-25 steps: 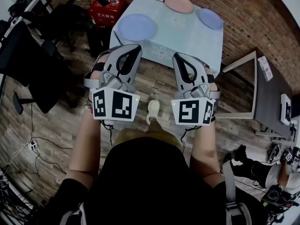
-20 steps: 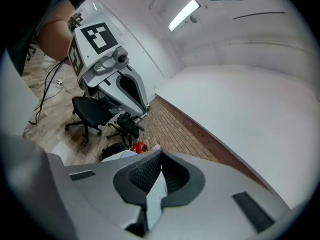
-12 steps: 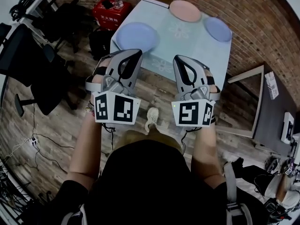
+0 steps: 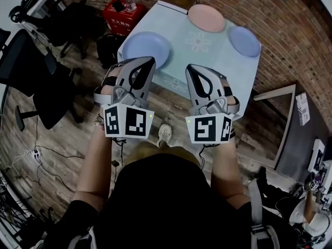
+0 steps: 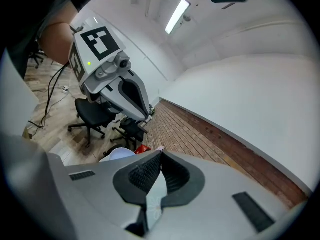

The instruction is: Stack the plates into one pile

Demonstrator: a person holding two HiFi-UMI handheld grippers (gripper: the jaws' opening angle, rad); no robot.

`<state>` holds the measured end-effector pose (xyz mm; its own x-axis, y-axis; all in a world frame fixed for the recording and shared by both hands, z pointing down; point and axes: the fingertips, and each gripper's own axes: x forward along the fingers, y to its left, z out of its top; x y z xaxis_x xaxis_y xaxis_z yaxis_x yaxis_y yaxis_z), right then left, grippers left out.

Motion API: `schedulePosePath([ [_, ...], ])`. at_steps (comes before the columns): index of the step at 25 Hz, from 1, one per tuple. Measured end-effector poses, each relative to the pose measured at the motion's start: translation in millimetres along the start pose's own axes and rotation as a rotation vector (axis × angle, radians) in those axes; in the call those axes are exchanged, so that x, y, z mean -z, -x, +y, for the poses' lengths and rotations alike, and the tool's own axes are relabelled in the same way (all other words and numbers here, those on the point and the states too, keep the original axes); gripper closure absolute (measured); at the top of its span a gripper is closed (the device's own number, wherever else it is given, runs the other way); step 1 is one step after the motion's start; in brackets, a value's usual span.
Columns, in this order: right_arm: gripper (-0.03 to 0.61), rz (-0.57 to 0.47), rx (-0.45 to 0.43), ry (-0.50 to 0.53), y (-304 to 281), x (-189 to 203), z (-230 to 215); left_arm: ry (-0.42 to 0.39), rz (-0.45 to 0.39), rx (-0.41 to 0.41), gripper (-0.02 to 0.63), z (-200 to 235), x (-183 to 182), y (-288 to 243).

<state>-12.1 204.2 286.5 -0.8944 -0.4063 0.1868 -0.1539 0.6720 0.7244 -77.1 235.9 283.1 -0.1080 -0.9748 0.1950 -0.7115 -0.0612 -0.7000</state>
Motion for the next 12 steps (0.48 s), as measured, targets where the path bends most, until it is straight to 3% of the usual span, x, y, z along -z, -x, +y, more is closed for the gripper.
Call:
schedulePosePath([
  [12,0.543,-0.05,-0.064,-0.003,-45,34,-25,0.025,0.06,-0.059,0.589,8,10,-56],
])
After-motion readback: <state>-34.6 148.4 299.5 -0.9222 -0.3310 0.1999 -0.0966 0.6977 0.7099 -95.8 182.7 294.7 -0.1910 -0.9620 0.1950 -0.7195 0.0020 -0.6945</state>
